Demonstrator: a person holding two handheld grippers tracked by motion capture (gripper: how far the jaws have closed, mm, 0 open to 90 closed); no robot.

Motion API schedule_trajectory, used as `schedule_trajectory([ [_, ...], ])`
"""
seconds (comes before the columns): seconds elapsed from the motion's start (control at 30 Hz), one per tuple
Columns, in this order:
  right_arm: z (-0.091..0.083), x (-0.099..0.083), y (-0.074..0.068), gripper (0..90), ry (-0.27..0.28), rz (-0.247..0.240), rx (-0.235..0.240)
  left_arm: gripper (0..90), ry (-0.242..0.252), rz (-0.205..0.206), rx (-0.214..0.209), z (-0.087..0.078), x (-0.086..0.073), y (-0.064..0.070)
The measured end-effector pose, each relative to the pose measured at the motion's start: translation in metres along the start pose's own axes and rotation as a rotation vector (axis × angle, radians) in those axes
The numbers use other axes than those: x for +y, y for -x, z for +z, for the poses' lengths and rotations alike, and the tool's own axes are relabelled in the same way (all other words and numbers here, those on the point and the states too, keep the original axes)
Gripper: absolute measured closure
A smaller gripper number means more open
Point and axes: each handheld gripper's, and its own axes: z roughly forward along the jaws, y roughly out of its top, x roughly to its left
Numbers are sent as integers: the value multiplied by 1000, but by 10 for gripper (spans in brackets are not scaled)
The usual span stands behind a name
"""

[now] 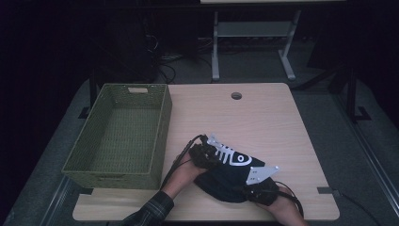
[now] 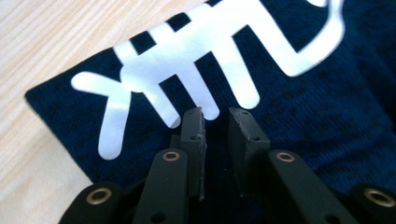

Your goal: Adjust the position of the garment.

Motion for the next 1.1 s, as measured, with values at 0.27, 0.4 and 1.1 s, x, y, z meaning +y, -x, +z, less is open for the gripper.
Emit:
schedule_trajectory([
  [0.27,-3,3,-3,862,14,-17,-18,719,25,-34,-45,-8,2,-1],
  [0.4,-20,0,1,788,51,8,-50,694,51,-49,-50,-23,2,-2],
  [1.1,-60,-59,63,200,66,294,-373,295,15,-171,26,-32,-21,-27],
])
